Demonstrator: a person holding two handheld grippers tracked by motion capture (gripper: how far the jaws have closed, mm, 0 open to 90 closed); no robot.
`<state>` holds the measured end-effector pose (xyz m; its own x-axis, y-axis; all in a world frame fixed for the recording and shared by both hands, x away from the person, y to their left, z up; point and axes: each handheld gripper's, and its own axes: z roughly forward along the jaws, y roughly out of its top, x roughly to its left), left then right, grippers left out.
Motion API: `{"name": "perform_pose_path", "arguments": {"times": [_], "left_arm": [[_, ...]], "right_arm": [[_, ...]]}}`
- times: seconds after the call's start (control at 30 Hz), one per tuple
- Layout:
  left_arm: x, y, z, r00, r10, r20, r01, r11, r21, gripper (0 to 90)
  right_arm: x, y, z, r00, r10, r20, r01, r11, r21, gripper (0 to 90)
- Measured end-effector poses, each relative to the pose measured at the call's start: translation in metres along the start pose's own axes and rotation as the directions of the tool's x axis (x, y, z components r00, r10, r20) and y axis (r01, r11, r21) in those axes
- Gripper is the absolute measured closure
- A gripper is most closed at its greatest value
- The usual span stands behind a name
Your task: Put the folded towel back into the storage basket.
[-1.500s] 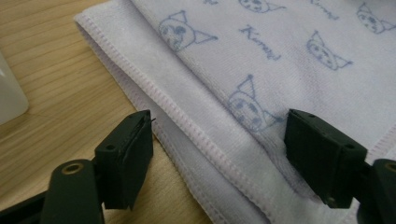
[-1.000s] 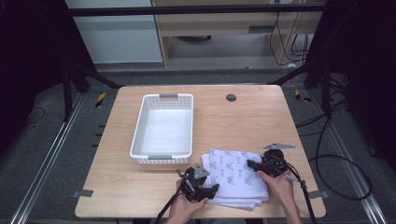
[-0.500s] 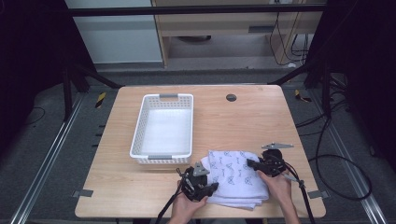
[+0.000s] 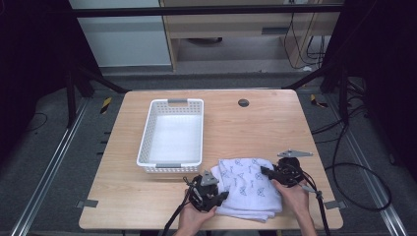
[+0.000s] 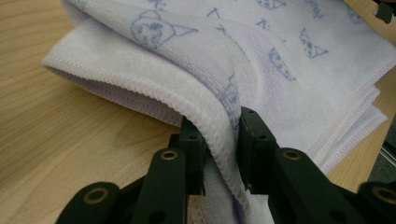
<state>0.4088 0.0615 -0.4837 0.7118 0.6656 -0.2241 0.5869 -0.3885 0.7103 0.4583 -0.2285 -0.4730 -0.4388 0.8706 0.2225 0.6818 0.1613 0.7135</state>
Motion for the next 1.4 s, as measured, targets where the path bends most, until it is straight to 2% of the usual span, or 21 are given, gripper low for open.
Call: {"name": "perform_pose_path", "arguments": {"times": [0.13,0.27,0.83,1.03,1.4], "left_arm": [[0.0,0.002,-0.008,0.9999,0.011,-0.004,-0.011,0.9998,-0.019,72.8],[0.0,0.004,-0.015,0.9999,0.017,-0.003,-0.017,0.9993,-0.034,72.8],[-0.004,0.014,-0.034,0.9988,0.046,-0.018,-0.048,0.9956,-0.081,72.8],[-0.006,0.018,-0.04,0.9974,0.065,-0.032,-0.068,0.9934,-0.092,72.7],[-0.008,0.022,-0.048,0.9966,0.073,-0.039,-0.077,0.9904,-0.115,72.7]], "right_arm": [[0.004,0.003,-0.009,0.9997,-0.017,-0.015,0.017,0.9994,-0.031,67.2],[0.008,0.006,-0.015,0.9996,-0.014,-0.026,0.012,0.9985,-0.054,67.1],[0.02,0.016,-0.034,0.9987,-0.047,-0.02,0.044,0.9906,-0.13,66.8],[0.023,0.019,-0.039,0.998,-0.061,-0.016,0.057,0.9866,-0.153,66.7],[0.028,0.024,-0.045,0.9971,-0.074,-0.013,0.071,0.9792,-0.19,66.6]]}}
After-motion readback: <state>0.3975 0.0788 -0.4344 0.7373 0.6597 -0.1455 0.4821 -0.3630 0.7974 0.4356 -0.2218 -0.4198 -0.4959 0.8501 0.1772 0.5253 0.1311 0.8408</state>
